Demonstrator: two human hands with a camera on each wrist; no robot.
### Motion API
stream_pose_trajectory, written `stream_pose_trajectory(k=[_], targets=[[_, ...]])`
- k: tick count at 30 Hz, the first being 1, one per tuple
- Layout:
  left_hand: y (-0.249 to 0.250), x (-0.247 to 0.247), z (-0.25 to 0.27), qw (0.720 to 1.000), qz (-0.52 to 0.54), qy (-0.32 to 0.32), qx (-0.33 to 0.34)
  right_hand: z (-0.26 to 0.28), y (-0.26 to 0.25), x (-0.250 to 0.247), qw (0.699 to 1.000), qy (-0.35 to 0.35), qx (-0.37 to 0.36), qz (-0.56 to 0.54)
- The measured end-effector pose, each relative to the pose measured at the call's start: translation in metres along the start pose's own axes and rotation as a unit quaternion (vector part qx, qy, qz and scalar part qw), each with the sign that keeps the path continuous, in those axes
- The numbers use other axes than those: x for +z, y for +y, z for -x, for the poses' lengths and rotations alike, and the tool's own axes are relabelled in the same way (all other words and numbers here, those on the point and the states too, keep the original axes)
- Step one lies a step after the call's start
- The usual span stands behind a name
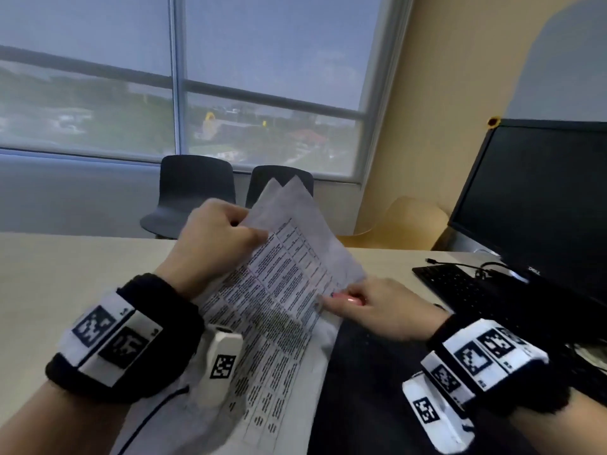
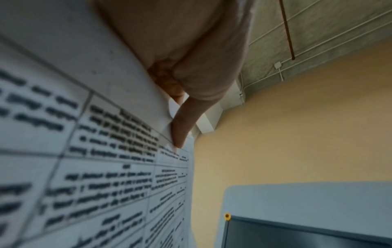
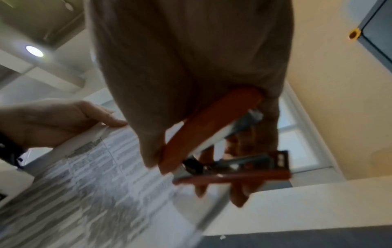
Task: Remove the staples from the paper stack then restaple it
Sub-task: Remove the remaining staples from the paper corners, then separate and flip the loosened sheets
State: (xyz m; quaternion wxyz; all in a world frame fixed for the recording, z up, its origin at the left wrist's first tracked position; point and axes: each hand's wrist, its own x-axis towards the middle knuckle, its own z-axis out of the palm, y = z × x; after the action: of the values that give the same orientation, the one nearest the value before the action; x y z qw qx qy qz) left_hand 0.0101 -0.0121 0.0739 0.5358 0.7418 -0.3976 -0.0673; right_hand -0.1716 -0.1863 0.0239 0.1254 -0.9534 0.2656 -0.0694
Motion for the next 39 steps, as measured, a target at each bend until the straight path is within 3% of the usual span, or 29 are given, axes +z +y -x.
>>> stream_pose_trajectory(k=[2,5,11,14,17,19,21,24,29,36,39], targets=[[0.002,-0.013,-0.003,0.999,0.016,0.041,0.024,0.003,0.009,0.001,0.997,-0.057,0.028,0.051],[0.004,-0.031,-0.007,0.994,0.073,0.078,0.038,0.009,0.013,0.009,0.992,-0.083,0.042,0.086],[0.003,-0.038,-0.005,0.991,0.108,0.057,0.057,0.015,0.003,0.028,0.979,-0.16,0.029,0.123],[0.003,-0.033,-0.004,0.995,0.065,0.035,0.07,0.015,-0.013,0.012,0.981,-0.092,0.008,0.171],[0.002,-0.027,-0.006,0.996,0.03,0.017,0.082,0.011,-0.045,-0.017,0.985,0.114,-0.061,0.114],[0.003,-0.023,-0.005,0.996,0.017,0.012,0.085,0.004,-0.071,-0.037,0.96,0.251,-0.123,0.022],[0.004,-0.02,-0.003,0.996,-0.004,0.007,0.092,-0.008,-0.092,-0.054,0.924,0.345,-0.163,-0.034],[0.006,-0.017,0.001,0.994,-0.016,0.002,0.106,-0.023,-0.111,-0.066,0.923,0.339,-0.178,-0.046],[0.008,-0.016,0.002,0.99,-0.038,0.003,0.133,-0.033,-0.116,-0.06,0.938,0.316,-0.134,-0.047],[0.005,-0.009,-0.001,0.986,-0.053,-0.005,0.155,-0.035,-0.116,-0.062,0.974,0.209,-0.061,-0.058],[0.004,-0.007,-0.001,0.981,-0.077,-0.003,0.178,-0.03,-0.12,-0.057,0.969,0.237,-0.071,0.018]])
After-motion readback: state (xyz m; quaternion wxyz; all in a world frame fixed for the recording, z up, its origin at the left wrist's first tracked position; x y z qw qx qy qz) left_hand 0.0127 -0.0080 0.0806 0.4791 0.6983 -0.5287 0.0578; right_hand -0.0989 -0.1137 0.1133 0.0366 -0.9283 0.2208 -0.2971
